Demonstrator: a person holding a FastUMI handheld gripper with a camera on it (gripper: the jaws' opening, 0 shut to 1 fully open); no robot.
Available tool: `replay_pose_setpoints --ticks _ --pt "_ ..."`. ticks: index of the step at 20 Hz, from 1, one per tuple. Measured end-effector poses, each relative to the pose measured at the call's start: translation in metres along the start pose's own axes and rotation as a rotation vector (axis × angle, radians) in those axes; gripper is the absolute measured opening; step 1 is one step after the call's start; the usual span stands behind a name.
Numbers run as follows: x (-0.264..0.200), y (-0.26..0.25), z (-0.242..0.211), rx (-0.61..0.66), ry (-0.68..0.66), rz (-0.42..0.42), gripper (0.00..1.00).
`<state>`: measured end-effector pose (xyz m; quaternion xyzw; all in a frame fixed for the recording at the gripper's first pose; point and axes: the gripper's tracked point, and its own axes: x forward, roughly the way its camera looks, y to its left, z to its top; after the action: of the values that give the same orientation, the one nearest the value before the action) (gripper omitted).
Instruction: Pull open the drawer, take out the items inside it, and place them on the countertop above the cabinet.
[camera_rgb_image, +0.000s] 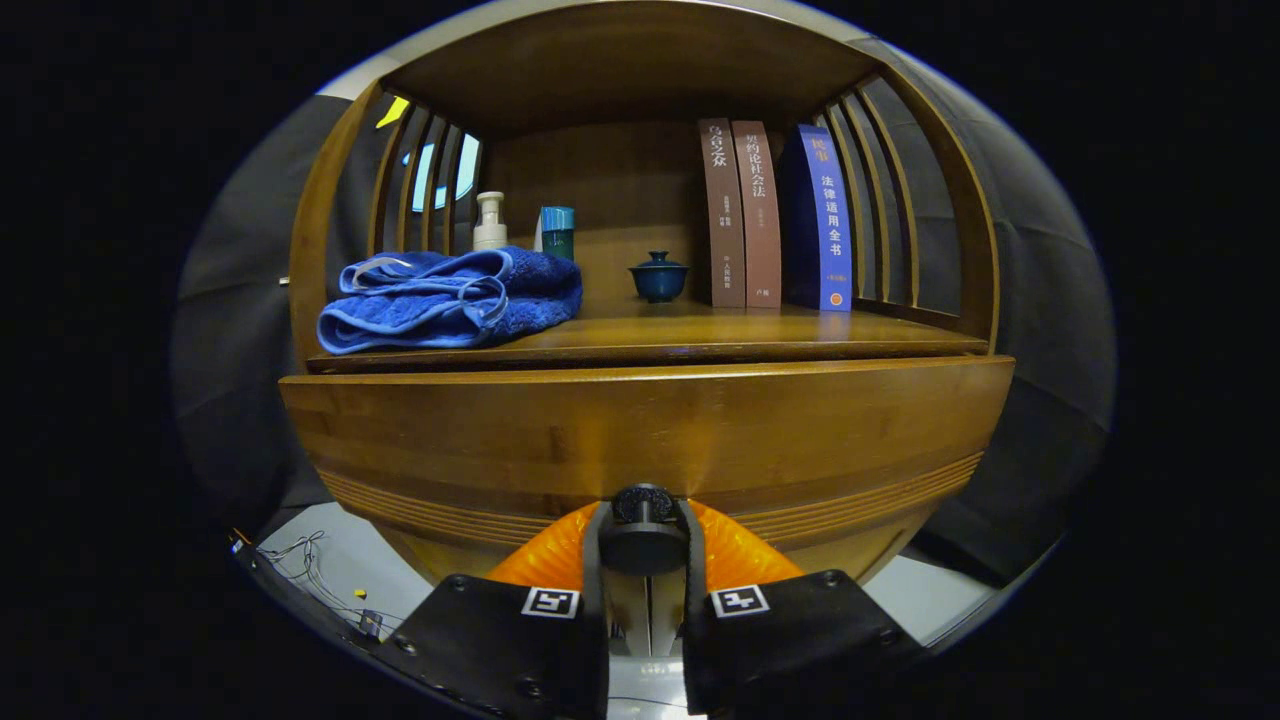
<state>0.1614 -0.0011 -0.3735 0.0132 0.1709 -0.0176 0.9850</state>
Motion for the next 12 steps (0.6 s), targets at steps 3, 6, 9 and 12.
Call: replay_pose_setpoints --ticks 3,6,9,12 --pt "-0.025 -0.001 -0.007 0.0 0.01 0.0 0.33" --pt "-0.05 -0.001 -0.014 -0.002 0.018 0.003 0.33" --pt "-0.075 -0.002 -0.021 0.001 0.022 0.009 0.33" --pt "-0.098 -0.002 -0.027 0.002 0.029 0.009 0.33"
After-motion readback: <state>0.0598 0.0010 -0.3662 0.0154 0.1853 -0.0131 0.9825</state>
